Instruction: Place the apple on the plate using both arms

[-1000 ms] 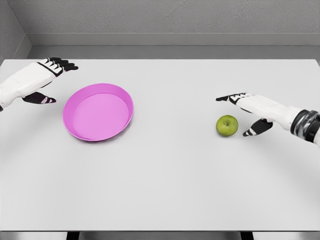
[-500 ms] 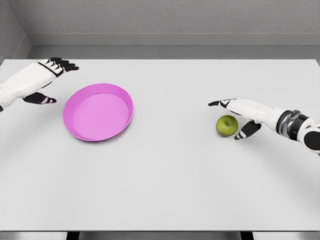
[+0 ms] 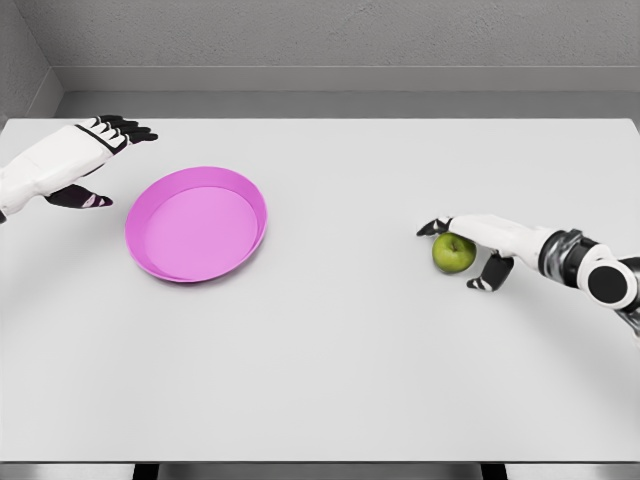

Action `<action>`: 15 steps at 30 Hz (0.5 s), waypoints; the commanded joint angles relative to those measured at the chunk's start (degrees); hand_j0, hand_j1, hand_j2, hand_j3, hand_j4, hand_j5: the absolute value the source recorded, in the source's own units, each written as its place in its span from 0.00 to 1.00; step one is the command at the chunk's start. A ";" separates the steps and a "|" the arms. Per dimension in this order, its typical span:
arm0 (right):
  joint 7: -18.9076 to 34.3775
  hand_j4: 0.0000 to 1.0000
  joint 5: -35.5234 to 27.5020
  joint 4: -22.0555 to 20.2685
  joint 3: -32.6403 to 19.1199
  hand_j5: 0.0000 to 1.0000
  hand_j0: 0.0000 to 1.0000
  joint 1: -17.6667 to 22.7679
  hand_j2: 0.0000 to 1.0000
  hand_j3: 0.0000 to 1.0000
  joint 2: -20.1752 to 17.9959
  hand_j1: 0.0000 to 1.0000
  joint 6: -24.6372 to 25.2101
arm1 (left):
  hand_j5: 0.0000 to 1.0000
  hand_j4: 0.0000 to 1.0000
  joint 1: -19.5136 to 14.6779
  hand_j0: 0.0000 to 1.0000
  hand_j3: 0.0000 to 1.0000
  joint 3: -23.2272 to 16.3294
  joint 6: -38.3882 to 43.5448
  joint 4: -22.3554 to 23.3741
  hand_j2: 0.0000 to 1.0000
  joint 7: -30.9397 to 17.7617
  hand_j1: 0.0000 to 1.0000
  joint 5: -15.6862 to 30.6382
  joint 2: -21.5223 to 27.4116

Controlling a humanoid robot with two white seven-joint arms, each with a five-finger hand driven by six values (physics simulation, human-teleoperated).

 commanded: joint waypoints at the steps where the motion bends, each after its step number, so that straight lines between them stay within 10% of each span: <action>1: 0.67 0.57 0.04 0.22 0.44 0.57 0.57 0.00 0.57 0.57 0.02 0.57 0.13 | 1.00 1.00 0.00 1.00 1.00 0.04 -0.02 -0.08 1.00 0.03 1.00 0.34 0.19; 15: 4.45 0.36 0.13 -0.39 -0.17 0.36 0.36 -1.67 0.36 0.36 -0.51 0.36 -0.66 | 1.00 1.00 0.00 1.00 1.00 0.04 -0.02 -0.08 1.00 0.03 1.00 0.43 0.19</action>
